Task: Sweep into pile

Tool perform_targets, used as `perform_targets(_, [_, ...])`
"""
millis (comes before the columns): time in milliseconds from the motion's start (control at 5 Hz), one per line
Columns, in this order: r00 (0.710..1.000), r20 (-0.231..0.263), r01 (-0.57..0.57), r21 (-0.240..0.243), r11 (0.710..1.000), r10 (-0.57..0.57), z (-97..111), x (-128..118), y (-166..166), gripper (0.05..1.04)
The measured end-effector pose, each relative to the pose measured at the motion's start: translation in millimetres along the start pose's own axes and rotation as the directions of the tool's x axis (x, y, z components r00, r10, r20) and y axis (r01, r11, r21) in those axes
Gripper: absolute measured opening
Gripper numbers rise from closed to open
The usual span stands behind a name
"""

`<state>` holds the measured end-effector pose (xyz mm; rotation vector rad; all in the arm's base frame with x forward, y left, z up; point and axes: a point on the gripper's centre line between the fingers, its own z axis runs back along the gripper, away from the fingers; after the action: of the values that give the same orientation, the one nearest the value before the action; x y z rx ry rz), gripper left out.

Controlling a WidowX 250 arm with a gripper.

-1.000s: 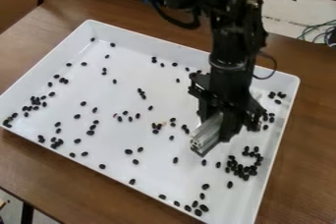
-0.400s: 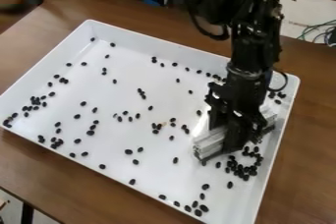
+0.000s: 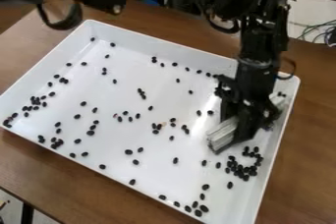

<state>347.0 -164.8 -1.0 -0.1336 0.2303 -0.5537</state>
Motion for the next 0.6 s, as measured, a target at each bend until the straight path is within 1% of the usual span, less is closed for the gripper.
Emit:
perform_targets(200, [0.993, 0.056, -0.103, -0.01, 0.995, 0.104, 7, 17, 11, 0.361])
perform_targets(400, [0.974, 0.116, -0.187, -0.062, 0.98, 0.193, 11, 20, 27, 0.361])
perform_targets(600, [0.92, 0.21, -0.316, -0.106, 0.943, 0.332, 12, 7, 50, 0.361])
